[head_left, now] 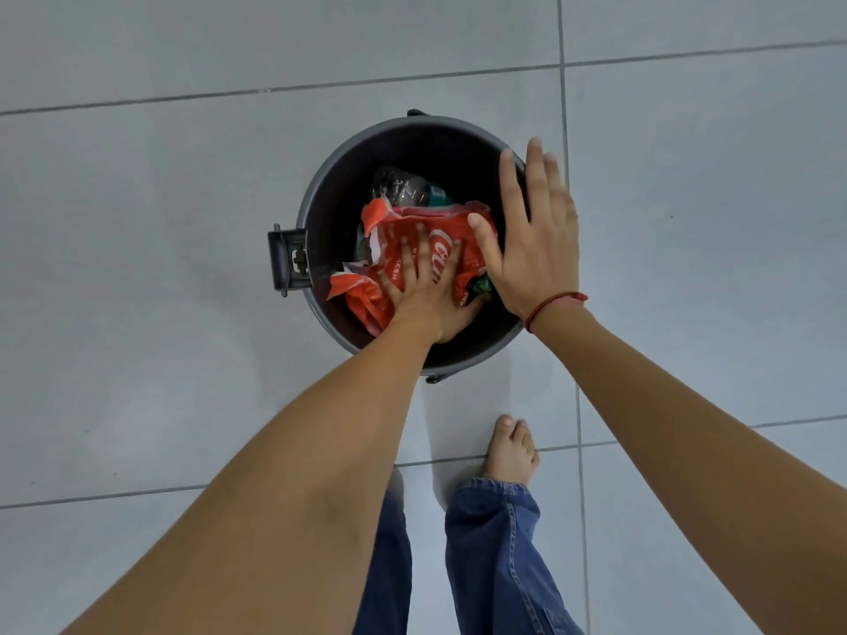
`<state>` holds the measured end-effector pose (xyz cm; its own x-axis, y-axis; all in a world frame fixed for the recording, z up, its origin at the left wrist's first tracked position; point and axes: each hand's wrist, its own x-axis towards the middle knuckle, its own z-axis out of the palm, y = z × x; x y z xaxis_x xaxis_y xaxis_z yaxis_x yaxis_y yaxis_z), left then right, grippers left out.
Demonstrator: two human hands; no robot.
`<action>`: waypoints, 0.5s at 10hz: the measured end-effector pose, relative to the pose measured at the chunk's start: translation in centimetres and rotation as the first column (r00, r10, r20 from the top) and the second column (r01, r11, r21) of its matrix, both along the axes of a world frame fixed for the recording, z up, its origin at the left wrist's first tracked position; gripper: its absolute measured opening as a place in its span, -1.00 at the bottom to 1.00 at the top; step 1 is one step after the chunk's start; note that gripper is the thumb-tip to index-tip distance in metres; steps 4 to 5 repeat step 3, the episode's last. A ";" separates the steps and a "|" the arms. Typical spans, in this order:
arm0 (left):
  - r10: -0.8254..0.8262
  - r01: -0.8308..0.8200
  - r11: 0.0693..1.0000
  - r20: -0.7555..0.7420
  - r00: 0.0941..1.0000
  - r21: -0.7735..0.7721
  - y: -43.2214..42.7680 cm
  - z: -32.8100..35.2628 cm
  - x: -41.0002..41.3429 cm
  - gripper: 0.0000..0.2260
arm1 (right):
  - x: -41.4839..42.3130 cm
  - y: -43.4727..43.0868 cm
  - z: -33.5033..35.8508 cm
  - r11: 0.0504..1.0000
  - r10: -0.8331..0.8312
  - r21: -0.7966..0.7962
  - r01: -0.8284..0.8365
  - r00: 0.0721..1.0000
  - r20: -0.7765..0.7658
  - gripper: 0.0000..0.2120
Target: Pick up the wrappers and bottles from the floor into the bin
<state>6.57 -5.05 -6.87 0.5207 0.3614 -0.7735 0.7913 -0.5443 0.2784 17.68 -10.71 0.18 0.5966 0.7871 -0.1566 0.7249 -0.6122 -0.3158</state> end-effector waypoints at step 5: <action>-0.064 0.037 0.996 0.344 0.937 0.085 2.4 11.1 -2.9 -0.59 | -2.5 0.7 6.2 0.994 -0.018 -0.107 0.011 0.998 -0.062 -0.38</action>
